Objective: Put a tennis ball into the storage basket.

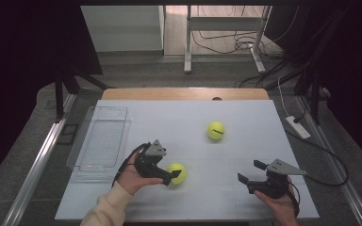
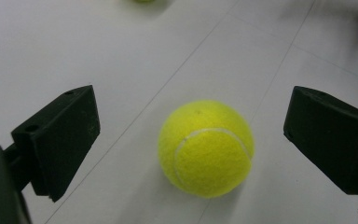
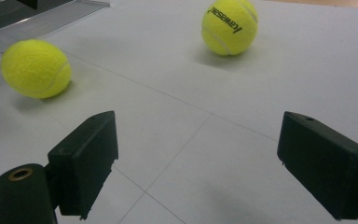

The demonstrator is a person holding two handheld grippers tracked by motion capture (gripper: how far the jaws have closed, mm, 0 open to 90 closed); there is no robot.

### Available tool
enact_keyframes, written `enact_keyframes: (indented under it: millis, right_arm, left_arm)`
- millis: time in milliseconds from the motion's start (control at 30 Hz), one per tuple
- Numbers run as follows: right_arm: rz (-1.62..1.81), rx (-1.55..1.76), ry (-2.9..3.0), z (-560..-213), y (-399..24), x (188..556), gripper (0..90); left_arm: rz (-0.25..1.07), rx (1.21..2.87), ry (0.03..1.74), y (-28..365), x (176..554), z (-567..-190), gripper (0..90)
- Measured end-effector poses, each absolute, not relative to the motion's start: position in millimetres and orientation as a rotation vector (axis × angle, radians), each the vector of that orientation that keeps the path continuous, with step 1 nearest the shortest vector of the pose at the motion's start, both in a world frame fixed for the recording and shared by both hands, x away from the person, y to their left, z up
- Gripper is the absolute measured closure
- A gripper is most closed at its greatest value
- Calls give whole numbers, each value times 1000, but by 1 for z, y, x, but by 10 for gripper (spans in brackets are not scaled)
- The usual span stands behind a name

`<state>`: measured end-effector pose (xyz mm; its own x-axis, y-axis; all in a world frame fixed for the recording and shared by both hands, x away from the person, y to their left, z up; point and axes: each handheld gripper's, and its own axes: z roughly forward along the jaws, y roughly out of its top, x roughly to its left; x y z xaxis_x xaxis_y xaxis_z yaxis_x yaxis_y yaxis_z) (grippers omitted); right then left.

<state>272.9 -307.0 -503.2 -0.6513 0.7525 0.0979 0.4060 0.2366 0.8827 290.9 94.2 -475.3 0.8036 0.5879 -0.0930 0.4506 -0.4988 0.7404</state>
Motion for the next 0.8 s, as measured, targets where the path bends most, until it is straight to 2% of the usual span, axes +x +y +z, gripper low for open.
enact_keyframes:
  millis: [800]
  right_arm:
    - [1375,1071,2172,-504,-307,273,124]
  left_arm:
    - [174,2335,761,70,295,-501,29]
